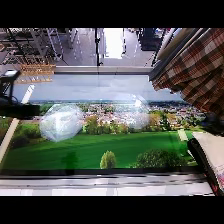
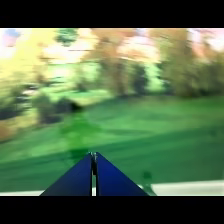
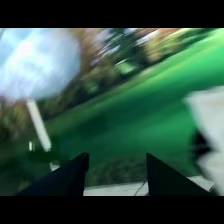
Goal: Fold the clothes and pants, and hang the long-sleeved shirts on hangers.
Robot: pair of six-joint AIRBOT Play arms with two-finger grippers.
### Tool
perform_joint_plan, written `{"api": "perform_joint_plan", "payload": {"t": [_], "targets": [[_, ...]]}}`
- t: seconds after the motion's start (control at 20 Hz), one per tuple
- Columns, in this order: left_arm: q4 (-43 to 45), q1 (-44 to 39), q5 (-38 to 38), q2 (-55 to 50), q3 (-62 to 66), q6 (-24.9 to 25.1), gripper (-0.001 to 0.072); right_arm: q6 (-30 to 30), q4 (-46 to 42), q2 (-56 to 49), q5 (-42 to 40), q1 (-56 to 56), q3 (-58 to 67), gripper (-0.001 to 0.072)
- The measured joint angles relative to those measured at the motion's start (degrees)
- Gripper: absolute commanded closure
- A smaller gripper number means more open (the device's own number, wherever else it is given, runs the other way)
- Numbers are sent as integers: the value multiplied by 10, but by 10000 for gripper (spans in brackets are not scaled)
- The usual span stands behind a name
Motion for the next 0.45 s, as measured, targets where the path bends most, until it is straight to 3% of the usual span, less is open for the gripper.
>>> {"api": "perform_joint_plan", "payload": {"t": [0.05, 0.1, 0.25, 0.35, 0.45], "targets": [[32, 1, 4, 3, 0, -19, 697, 0, 0, 0, 4, 45, -12, 460], [54, 1, 7, 5, 0, -32, 697, -2, -2, 0, -1, 94, -24, 688], [94, 2, 13, 8, 0, -56, 698, -2, -44, 0, -74, 218, -43, 689], [108, 2, 14, 7, 0, -63, 697, -4, -74, 0, -147, 280, -45, 489], [115, 2, 15, 7, 0, -68, 698, -6, -95, 0, -224, 324, -45, 485]]}}
